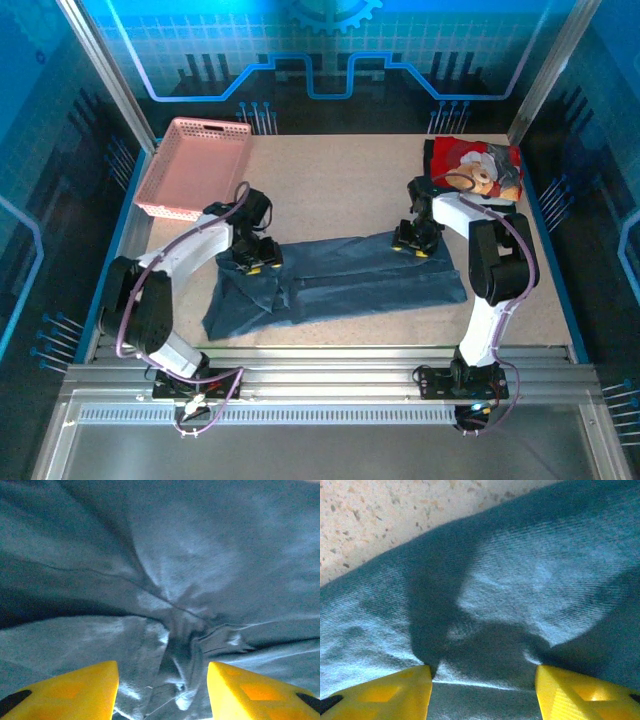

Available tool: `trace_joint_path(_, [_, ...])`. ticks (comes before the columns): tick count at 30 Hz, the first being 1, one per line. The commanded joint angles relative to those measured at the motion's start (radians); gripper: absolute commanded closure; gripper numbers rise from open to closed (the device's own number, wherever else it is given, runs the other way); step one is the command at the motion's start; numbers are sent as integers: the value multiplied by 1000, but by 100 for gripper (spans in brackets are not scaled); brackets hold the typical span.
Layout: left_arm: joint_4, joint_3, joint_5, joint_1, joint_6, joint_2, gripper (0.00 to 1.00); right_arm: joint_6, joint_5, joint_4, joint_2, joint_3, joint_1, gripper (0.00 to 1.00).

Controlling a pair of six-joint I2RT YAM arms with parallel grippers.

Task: Fold and stack the t-shirts

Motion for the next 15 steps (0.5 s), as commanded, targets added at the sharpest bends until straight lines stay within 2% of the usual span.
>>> trace_joint_path(1, [-104, 31, -31, -40, 25, 49, 51, -12, -8, -34, -16, -26, 9, 41])
trace_joint_path(15, [-39, 70, -35, -82, -24, 196, 59, -19, -19, -21, -8, -33, 9, 40])
